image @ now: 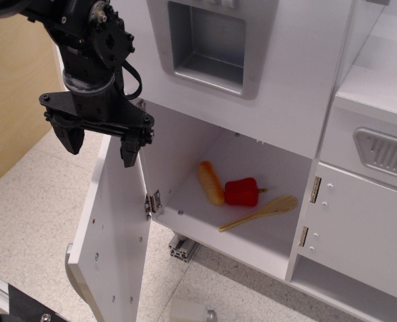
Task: Close low fridge
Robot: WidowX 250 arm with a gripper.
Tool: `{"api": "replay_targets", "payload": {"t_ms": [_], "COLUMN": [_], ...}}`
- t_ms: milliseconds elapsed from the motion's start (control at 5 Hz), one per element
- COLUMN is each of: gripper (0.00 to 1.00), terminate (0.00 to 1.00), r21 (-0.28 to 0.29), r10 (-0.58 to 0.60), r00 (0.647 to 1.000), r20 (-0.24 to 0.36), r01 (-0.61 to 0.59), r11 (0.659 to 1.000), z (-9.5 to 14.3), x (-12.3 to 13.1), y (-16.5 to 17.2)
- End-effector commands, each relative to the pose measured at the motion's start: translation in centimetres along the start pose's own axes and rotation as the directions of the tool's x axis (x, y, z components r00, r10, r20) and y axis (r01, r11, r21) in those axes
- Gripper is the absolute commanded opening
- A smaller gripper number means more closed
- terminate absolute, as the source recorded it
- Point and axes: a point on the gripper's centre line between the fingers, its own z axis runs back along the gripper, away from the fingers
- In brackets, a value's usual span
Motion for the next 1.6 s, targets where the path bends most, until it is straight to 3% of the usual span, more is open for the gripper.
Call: {"api": "replay_targets", "payload": {"t_ms": [0,200,600,800,1000,1200,1400], "gripper": [1.00,1.00,1.00,1.00,1.00,1.00,1.00], "terminate": [0.00,0.00,0.00,0.00,0.00,0.00,0.00], "r21": [0.000,-0.059,0.001,0.004,-0.016,-0.060,-0.079], "r10": [0.000,0.001,0.073,0.100,0.105,0.106,0.119], "r00": [1.000,0.998,0.995,0.991,0.988,0.986,0.987], "r20": [0.000,-0.056,-0.066,-0.086,-0.111,-0.130,-0.108], "r01": [0.000,-0.004,-0.073,-0.100,-0.107,-0.114,-0.128], "r11": [1.000,0.998,0.997,0.995,0.994,0.992,0.989], "z": [0.0,-0.9,-4.7,-5.4,-5.5,-3.9,-2.8], "x": [0.0,0.5,0.7,0.4,-0.1,-0.3,0.1], "y": [0.0,-0.4,-0.4,-0.8,-2.3,-4.5,-6.5]}}
